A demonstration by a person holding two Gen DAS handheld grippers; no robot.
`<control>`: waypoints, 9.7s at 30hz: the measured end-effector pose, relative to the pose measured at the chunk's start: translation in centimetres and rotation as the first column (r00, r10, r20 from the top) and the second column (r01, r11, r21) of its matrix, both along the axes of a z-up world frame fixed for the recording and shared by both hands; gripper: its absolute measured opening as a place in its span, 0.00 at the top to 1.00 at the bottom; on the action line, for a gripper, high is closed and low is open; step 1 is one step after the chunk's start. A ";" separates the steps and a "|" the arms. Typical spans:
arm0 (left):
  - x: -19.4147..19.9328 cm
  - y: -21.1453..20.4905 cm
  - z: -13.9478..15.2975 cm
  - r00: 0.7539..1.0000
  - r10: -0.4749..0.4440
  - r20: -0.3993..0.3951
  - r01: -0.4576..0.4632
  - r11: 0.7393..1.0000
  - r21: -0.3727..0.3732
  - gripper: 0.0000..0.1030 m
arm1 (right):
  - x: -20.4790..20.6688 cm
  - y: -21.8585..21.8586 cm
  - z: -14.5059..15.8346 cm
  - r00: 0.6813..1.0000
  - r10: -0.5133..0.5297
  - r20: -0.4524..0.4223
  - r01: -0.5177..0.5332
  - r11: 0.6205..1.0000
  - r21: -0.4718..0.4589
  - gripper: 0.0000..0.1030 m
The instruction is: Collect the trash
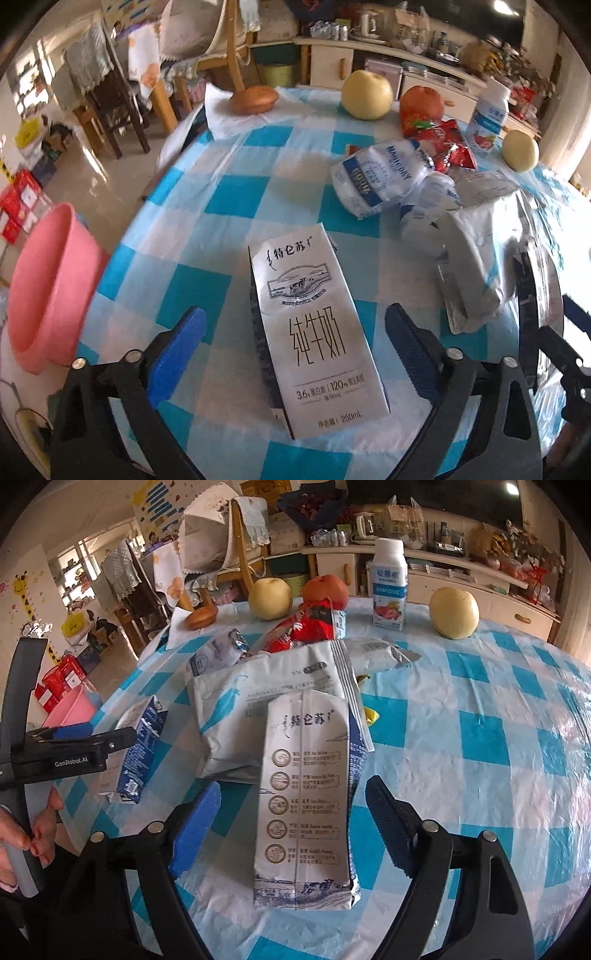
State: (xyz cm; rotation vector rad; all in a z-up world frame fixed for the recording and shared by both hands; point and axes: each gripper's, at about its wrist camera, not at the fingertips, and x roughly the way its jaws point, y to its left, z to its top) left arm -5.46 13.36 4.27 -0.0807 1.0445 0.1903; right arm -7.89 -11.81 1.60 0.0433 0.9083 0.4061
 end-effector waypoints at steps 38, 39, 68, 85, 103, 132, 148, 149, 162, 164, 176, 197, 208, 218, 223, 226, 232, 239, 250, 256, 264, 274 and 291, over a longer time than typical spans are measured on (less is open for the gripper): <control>0.5 3.0 -2.0 0.998 0.067 -0.015 -0.068 0.968 -0.243 0.23 | -1.6 -0.7 0.8 0.999 -0.026 0.045 0.027 1.000 -0.008 0.46; 0.6 3.0 -2.3 0.997 0.070 -0.021 -0.073 0.965 -0.252 0.27 | -1.6 -0.6 0.8 0.999 -0.023 0.047 0.023 1.000 -0.010 0.46; -0.8 5.1 2.3 0.977 0.145 0.158 -0.104 0.965 -0.242 0.36 | -1.7 -2.5 0.7 0.958 -0.286 -0.015 0.286 0.958 -0.030 0.23; -1.1 6.8 3.9 0.961 0.163 0.222 -0.114 0.969 -0.221 0.36 | 2.9 3.3 -0.4 0.890 -0.338 -0.306 0.429 0.848 0.310 0.23; -1.0 8.9 3.6 0.956 0.204 0.211 -0.138 0.947 -0.289 0.36 | 6.4 4.3 -0.6 0.838 -0.525 -0.151 0.546 0.807 0.224 0.13; -1.0 8.5 2.8 0.963 0.195 0.186 -0.132 0.942 -0.307 0.39 | 7.9 2.8 -2.0 0.772 -0.613 -0.165 0.635 0.745 0.204 0.10; -0.8 9.1 -0.9 0.991 0.132 -0.033 -0.136 0.953 -0.270 0.19 | 4.8 0.8 -0.9 0.902 -0.424 -0.085 0.431 0.864 0.262 0.55; -0.7 9.0 -1.1 0.991 0.129 -0.040 -0.135 0.958 -0.254 0.18 | 4.7 1.0 -0.8 0.908 -0.411 -0.078 0.417 0.875 0.246 0.55; 0.4 4.6 -2.9 0.997 -0.006 -0.079 -0.002 0.995 -0.097 0.15 | 4.7 3.3 -1.5 0.931 -0.365 0.016 0.364 0.929 0.063 0.38; 0.4 4.5 -2.8 0.998 -0.003 -0.067 -0.002 0.997 -0.078 0.27 | 4.6 3.7 -0.9 0.937 -0.344 0.060 0.343 0.939 0.021 0.50; 0.4 4.2 -2.2 1.000 -0.022 0.001 0.022 0.996 -0.091 0.62 | 3.3 1.8 0.5 0.933 -0.346 0.095 0.347 0.938 0.003 0.88; -3.0 9.7 4.6 0.954 0.162 0.253 -0.119 0.977 -0.175 0.62 | -1.1 6.2 6.6 0.966 -0.189 0.178 0.168 0.977 0.130 0.91; -7.2 21.9 7.1 0.803 0.502 0.323 -0.456 0.865 -0.211 0.62 | -0.7 21.3 10.9 0.968 0.208 0.143 -0.245 0.914 0.323 0.91; -10.3 31.1 4.7 0.662 0.710 0.238 -0.670 0.704 -0.235 0.62 | 0.9 35.9 9.5 0.895 0.443 0.055 -0.421 0.796 0.434 0.91; -11.1 33.0 3.3 0.649 0.735 0.196 -0.699 0.678 -0.226 0.62 | 1.5 40.0 7.3 0.881 0.473 -0.006 -0.418 0.784 0.459 0.91; -11.1 33.3 3.0 0.646 0.741 0.183 -0.711 0.672 -0.207 0.62 | 1.3 41.5 6.1 0.873 0.485 -0.048 -0.421 0.800 0.428 0.86; -10.9 32.2 3.4 0.653 0.724 0.223 -0.705 0.688 -0.172 0.40 | 0.7 38.8 6.7 0.907 0.422 0.004 -0.389 0.833 0.392 0.46; -10.2 30.0 4.9 0.682 0.667 0.301 -0.670 0.734 -0.111 0.30 | 0.1 33.3 8.1 0.943 0.327 0.066 -0.328 0.873 0.361 0.31; -9.3 24.6 7.4 0.713 0.508 0.483 -0.552 0.832 -0.059 0.20 | -2.6 26.4 9.6 0.942 0.259 0.212 -0.291 0.946 0.139 0.17; -9.0 21.7 8.2 0.697 0.442 0.564 -0.459 0.880 -0.123 0.19 | -4.2 21.7 9.4 0.932 0.205 0.300 -0.228 0.973 0.041 0.10; -7.8 16.4 8.8 0.736 0.287 0.613 -0.314 0.947 -0.066 0.19 | -6.6 15.9 9.3 0.896 0.177 0.408 -0.162 0.984 -0.071 0.06; -7.2 8.4 8.3 0.812 0.073 0.579 -0.150 0.985 0.088 0.18 | -7.4 10.4 8.4 0.902 0.117 0.416 -0.096 0.993 -0.070 0.04; -6.1 0.4 6.6 0.867 -0.113 0.486 0.057 0.990 0.127 0.18 | -7.3 4.1 7.4 0.931 0.053 0.360 -0.039 0.998 -0.046 0.04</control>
